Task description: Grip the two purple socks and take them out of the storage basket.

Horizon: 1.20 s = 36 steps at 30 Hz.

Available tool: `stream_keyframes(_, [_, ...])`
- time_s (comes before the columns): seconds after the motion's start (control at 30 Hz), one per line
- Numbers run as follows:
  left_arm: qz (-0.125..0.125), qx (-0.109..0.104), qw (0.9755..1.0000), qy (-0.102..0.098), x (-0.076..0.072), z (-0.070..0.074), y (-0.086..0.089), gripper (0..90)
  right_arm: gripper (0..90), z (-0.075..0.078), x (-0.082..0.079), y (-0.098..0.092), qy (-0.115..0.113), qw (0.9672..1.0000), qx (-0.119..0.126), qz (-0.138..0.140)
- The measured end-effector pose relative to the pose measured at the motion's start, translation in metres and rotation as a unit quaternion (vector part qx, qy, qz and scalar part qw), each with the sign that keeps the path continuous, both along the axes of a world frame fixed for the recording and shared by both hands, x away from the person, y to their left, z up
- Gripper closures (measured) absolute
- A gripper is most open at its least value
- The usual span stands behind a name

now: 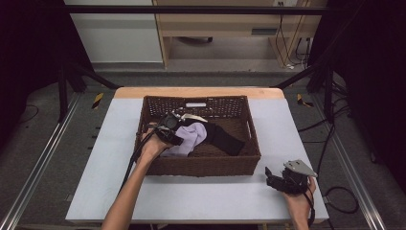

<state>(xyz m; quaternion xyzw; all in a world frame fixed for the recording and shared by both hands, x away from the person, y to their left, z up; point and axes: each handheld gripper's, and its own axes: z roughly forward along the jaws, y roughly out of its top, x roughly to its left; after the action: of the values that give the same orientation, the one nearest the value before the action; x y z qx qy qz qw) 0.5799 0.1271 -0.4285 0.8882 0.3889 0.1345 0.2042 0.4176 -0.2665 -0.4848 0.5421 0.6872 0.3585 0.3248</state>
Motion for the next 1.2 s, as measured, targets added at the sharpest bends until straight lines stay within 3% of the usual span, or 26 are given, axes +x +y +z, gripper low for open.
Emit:
stream_keyframes(0.27, [-0.006,0.026,0.9983,0.053,0.002,-0.01,-0.003,52.0,12.4,0.0,0.0,-0.001,-0.003,1.0,0.002,0.002])
stream_keyframes(0.47, [-0.001,0.03,0.9975,0.064,0.002,-0.01,-0.002,72.5,12.8,0.0,0.0,-0.001,-0.003,1.0,0.004,0.001])
stream_keyframes(0.53, [0.006,0.016,0.9974,0.071,0.003,-0.006,0.0,79.3,12.9,0.0,-0.001,-0.001,-0.002,1.0,0.006,0.0])
stream_keyframes(0.63, [0.01,-0.012,0.9983,0.055,0.001,0.0,0.004,84.0,12.9,0.0,-0.001,-0.002,-0.003,1.0,0.007,0.0])
stream_keyframes(0.77, [0.021,-0.049,0.9984,0.018,-0.002,0.008,0.009,85.8,13.1,0.0,-0.001,-0.002,-0.002,1.0,0.008,-0.002])
stream_keyframes(0.8, [0.021,-0.049,0.9984,0.018,-0.002,0.008,0.009,85.9,13.1,0.0,-0.001,-0.002,-0.002,1.0,0.009,-0.002])
stream_keyframes(0.83, [0.028,-0.071,0.9971,0.001,-0.003,0.012,0.012,86.0,13.2,0.0,-0.001,-0.002,-0.002,1.0,0.009,-0.002])
stream_keyframes(0.97, [0.034,-0.1,0.9937,-0.036,-0.007,0.019,0.016,86.2,13.3,0.0,-0.001,-0.002,-0.001,1.0,0.008,-0.002])
stream_keyframes(1.03, [0.036,-0.116,0.9914,-0.049,-0.008,0.022,0.017,86.2,13.3,0.0,-0.001,-0.002,-0.002,1.0,0.008,-0.003])
stream_keyframes(1.07, [0.036,-0.116,0.9914,-0.049,-0.008,0.022,0.017,86.2,13.3,0.0,-0.001,-0.002,-0.002,1.0,0.009,-0.003])
stream_keyframes(1.17, [0.039,-0.143,0.9861,-0.075,-0.011,0.028,0.021,86.3,13.3,0.0,-0.001,-0.002,-0.001,1.0,0.008,-0.002])
stream_keyframes(1.2, [0.039,-0.143,0.9861,-0.075,-0.011,0.028,0.021,86.3,13.4,0.0,-0.001,-0.002,-0.001,1.0,0.009,-0.002])
